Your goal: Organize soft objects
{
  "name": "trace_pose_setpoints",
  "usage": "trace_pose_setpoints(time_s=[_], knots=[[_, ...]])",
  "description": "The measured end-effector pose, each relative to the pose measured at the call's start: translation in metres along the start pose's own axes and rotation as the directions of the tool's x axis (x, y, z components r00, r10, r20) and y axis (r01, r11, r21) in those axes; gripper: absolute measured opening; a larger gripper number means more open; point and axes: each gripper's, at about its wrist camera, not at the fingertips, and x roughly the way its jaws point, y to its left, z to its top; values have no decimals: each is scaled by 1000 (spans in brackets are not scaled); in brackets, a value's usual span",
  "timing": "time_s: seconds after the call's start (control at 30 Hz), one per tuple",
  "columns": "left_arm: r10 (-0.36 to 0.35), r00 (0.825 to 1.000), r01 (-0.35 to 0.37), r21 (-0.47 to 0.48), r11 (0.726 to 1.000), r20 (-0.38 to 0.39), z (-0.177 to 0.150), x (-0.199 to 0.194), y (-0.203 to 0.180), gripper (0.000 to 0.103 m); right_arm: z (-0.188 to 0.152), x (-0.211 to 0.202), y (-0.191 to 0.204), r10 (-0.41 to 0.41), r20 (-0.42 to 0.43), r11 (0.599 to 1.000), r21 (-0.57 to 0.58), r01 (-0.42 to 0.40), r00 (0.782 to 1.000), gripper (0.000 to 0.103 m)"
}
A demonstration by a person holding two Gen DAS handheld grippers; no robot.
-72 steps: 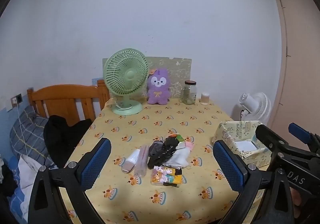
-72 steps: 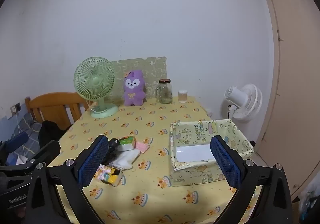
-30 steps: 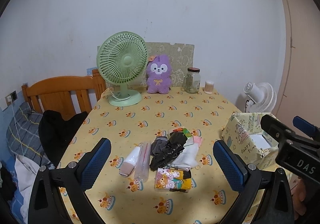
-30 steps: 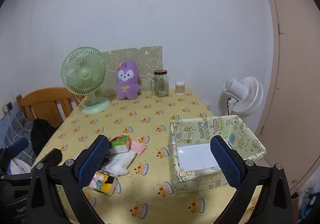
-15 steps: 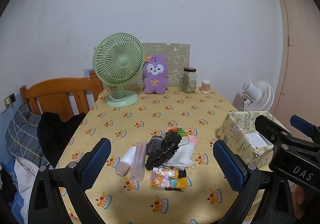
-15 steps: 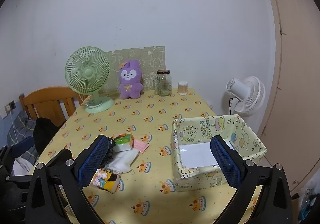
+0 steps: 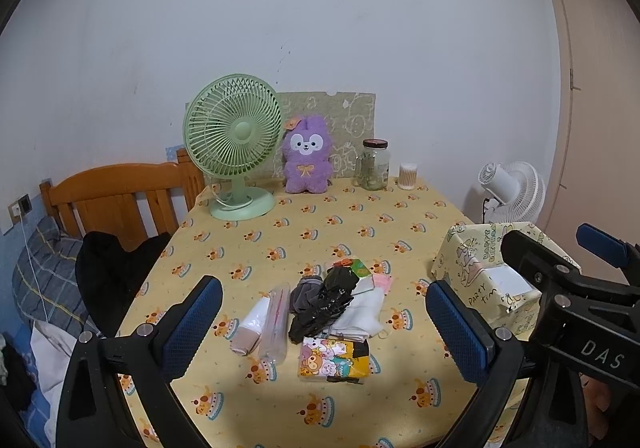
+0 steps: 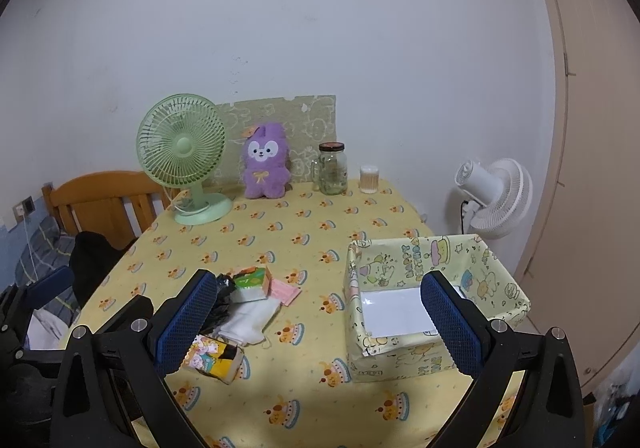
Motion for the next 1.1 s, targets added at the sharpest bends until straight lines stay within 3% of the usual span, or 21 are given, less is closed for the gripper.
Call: trace_pose_setpoints(time_s=[0.13,0.3,0.87,1.1], knots=[[7,1000,-6,-6,1000,7,-1,0,2,95,-1,3,2,13,-1,1000,12,-13,1000,103],[-3,1000,3,23,1000,4,-9,6,2,95,-4,13,7,22,-19,1000,14,-22,1000,103],[-72,983,75,11,997,-168,-30,81,28,84,-27,83,40,7,-180,1000,4,-6,984,101],[-23,971,23,-2,1000,-236,-42,108,41,84,-36,109,63,37,-233,998,-41,-48,972,101]])
